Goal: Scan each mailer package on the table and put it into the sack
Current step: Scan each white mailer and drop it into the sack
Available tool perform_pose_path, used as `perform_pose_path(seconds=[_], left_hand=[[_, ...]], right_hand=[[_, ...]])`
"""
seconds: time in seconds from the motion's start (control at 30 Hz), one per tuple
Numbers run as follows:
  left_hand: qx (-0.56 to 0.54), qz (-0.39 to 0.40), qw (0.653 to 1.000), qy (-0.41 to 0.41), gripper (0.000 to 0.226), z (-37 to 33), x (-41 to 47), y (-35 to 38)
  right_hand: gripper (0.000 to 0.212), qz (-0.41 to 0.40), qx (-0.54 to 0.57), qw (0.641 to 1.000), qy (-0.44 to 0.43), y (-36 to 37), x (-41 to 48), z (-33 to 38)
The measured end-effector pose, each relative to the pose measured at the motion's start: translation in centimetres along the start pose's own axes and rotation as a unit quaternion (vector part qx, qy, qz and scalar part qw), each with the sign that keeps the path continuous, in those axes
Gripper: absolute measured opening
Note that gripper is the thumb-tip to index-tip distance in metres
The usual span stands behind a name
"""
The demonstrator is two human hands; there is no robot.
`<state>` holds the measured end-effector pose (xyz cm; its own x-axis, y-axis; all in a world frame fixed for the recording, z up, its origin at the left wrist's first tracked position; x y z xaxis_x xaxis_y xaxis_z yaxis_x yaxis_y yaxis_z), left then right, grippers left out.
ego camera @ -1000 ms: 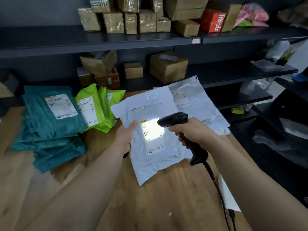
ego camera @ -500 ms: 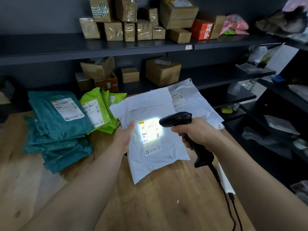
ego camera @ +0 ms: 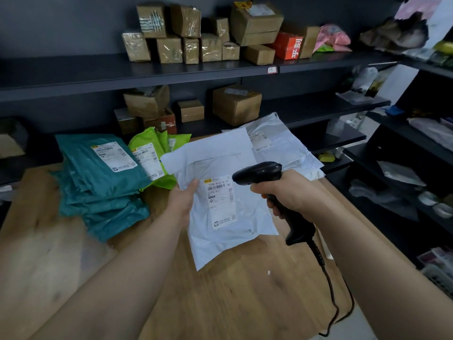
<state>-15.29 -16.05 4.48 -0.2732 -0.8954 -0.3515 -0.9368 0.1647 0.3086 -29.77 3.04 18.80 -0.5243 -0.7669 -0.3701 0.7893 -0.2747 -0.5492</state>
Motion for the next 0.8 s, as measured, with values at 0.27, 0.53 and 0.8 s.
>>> perform_pose_path(seconds=[0.27,0.53,0.8], left_hand=[[-0.015,-0.063,0.998,0.024,0.028,-1.3,-4.8,-3.5],[-0.014,-0.209,0.976,0.068,0.036,-4.8,-11.9,-17.9],[-0.065,-0.356,0.923,0.129,0.025,-10.0,-21.2,-37.5]], right_hand=[[0.023,0.039,0.057,0.994,-0.083,1.2,0.1,0.3],[0.022,0.128,0.056,0.979,-0.146,11.5,-0.6,3.8],[0.023,0.257,0.01,0.949,-0.184,29.5,-6.5,12.2]])
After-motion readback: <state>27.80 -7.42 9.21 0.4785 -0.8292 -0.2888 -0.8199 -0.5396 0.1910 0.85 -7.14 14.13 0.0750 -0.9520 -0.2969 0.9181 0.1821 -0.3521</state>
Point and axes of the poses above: each hand's wrist, its own x-axis towards the middle knuckle, its own y-axis out of the palm, z = x × y, the point moved 4 cm from there along x, towards the middle knuckle, and after that the axes turned 9 degrees about -x, right-handed, at the moved point
